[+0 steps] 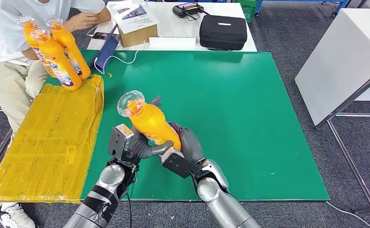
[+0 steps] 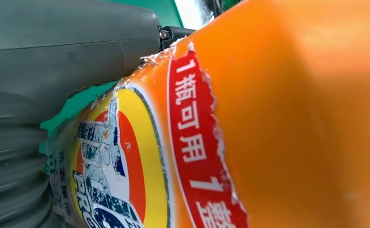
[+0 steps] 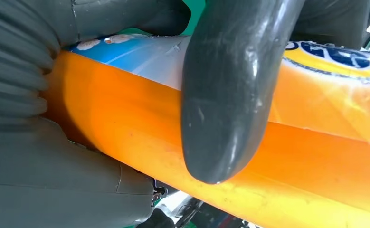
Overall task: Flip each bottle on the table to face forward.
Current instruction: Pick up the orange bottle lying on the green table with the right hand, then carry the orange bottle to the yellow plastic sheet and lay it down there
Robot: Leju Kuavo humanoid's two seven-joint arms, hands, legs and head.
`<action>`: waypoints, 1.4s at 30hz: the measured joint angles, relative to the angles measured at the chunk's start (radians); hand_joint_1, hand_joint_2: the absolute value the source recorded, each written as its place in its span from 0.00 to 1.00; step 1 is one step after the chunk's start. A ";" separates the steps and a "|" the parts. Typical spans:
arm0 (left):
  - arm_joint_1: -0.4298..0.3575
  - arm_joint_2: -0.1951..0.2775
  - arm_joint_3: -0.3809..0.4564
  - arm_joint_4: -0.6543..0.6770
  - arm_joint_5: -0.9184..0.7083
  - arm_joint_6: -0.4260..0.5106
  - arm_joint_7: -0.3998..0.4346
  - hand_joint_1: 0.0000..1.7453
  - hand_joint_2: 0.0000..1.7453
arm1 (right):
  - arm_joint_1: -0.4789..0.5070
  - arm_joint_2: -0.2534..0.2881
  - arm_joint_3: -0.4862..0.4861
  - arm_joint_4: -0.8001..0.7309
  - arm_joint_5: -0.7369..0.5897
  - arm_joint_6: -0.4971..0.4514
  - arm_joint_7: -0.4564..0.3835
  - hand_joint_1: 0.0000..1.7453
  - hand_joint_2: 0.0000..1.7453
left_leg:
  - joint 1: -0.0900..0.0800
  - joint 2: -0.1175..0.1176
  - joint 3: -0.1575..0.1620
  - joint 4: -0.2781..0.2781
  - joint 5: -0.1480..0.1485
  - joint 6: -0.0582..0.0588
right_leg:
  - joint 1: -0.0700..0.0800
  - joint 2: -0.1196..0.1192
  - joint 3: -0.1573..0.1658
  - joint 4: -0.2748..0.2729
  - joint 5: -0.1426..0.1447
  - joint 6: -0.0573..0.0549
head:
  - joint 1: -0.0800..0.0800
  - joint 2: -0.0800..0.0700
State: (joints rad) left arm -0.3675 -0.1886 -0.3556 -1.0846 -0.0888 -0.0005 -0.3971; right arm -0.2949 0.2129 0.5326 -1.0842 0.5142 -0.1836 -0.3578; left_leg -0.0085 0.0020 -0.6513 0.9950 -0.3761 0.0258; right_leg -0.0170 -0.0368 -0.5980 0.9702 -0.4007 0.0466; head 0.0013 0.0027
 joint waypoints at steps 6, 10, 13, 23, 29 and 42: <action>0.006 -0.009 0.022 0.010 0.085 -0.003 -0.007 1.00 1.00 | -0.029 0.000 0.029 0.033 -0.002 -0.024 0.000 0.99 1.00 | 0.000 0.000 0.000 0.000 0.000 0.000 | 0.000 0.000 0.000 0.000 0.000 0.000 | 0.000 0.000; 0.014 -0.011 0.030 0.008 0.121 0.016 -0.012 1.00 1.00 | -0.044 0.001 0.045 0.054 -0.007 -0.033 0.000 0.99 1.00 | 0.000 0.000 0.000 0.000 0.000 0.000 | 0.000 0.000 0.000 0.000 0.000 0.000 | 0.000 0.000; 0.018 -0.011 0.032 0.001 0.135 0.039 -0.014 1.00 1.00 | -0.053 0.001 0.056 0.068 -0.009 -0.039 0.000 1.00 1.00 | 0.000 0.000 0.000 0.000 0.000 0.000 | 0.000 0.000 0.000 0.000 0.000 0.000 | 0.000 0.000; 0.026 -0.022 0.064 -0.040 0.167 0.215 -0.026 1.00 1.00 | -0.036 0.006 0.078 0.080 -0.020 -0.111 -0.023 0.00 1.00 | 0.000 0.000 0.000 0.000 0.000 0.000 | 0.000 0.000 -0.001 0.000 0.000 0.000 | 0.000 0.000; 0.015 -0.008 0.120 -0.074 0.029 0.446 -0.087 1.00 1.00 | 0.029 -0.014 0.054 -0.003 -0.071 -0.131 -0.039 0.00 0.25 | 0.000 0.000 -0.001 0.000 0.000 0.000 | 0.000 0.000 -0.001 0.000 0.000 0.000 | 0.000 0.000; -0.014 -0.008 0.414 -0.109 -1.133 0.697 -0.066 1.00 1.00 | 0.160 -0.098 -0.113 -0.346 -0.143 -0.124 -0.083 0.00 1.00 | 0.000 0.002 -0.001 0.000 0.000 0.000 | 0.000 0.001 -0.003 0.000 0.000 0.000 | 0.000 0.000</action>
State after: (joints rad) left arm -0.3816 -0.1969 0.0581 -1.1940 -1.2218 0.6970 -0.4634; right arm -0.1347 0.1145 0.4197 -1.4298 0.3709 -0.3078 -0.4413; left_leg -0.0087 0.0036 -0.6522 0.9950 -0.3765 0.0258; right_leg -0.0171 -0.0360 -0.6007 0.9700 -0.4003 0.0464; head 0.0013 0.0027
